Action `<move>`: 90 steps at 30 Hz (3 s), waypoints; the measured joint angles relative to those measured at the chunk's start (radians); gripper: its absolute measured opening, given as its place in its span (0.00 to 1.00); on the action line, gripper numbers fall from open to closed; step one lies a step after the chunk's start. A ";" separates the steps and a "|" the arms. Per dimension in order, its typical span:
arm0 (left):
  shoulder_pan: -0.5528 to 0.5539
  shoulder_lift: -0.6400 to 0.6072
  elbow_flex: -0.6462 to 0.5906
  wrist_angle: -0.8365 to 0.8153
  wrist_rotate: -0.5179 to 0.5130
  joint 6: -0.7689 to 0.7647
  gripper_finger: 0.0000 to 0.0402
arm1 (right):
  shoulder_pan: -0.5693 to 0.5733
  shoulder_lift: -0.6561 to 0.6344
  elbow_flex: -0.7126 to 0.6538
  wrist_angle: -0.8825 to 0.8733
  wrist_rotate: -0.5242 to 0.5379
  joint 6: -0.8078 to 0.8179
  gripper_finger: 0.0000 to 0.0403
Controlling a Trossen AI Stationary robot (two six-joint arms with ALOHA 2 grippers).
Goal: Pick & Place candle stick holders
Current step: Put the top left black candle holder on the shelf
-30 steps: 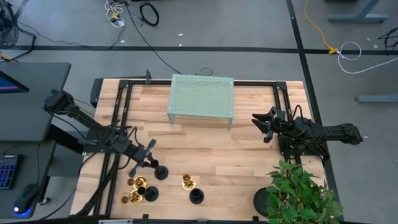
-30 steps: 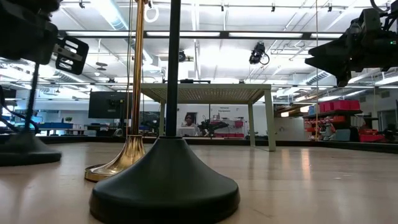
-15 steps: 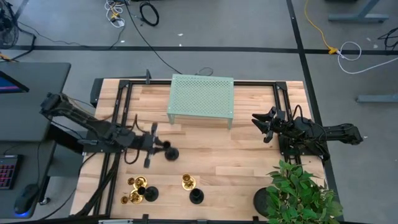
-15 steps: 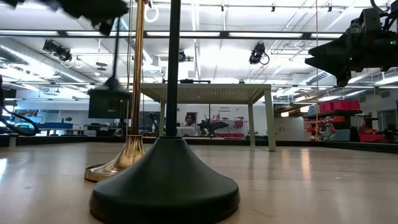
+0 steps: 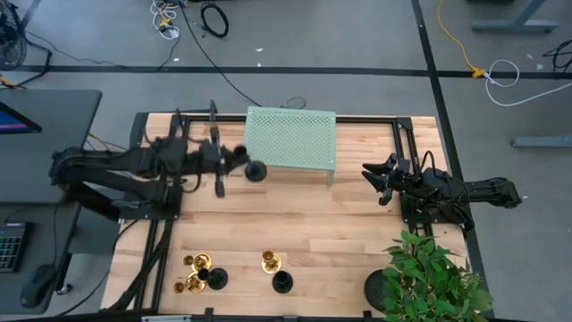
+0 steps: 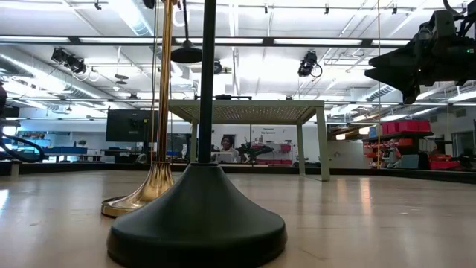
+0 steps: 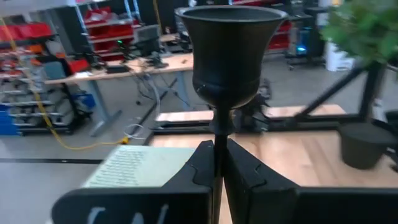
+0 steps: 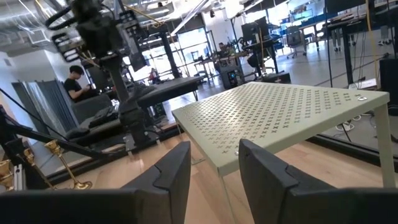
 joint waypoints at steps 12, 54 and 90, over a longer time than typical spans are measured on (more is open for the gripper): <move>0.357 0.213 0.138 0.033 0.355 -0.022 0.03 | 0.000 0.000 0.000 0.002 -0.002 0.000 0.34; 0.609 0.683 0.372 0.274 0.646 -0.056 0.03 | 0.000 0.000 0.000 0.000 0.000 0.000 0.34; 0.639 0.835 0.557 0.099 0.594 -0.027 0.04 | 0.000 0.000 0.000 0.008 0.000 0.000 0.34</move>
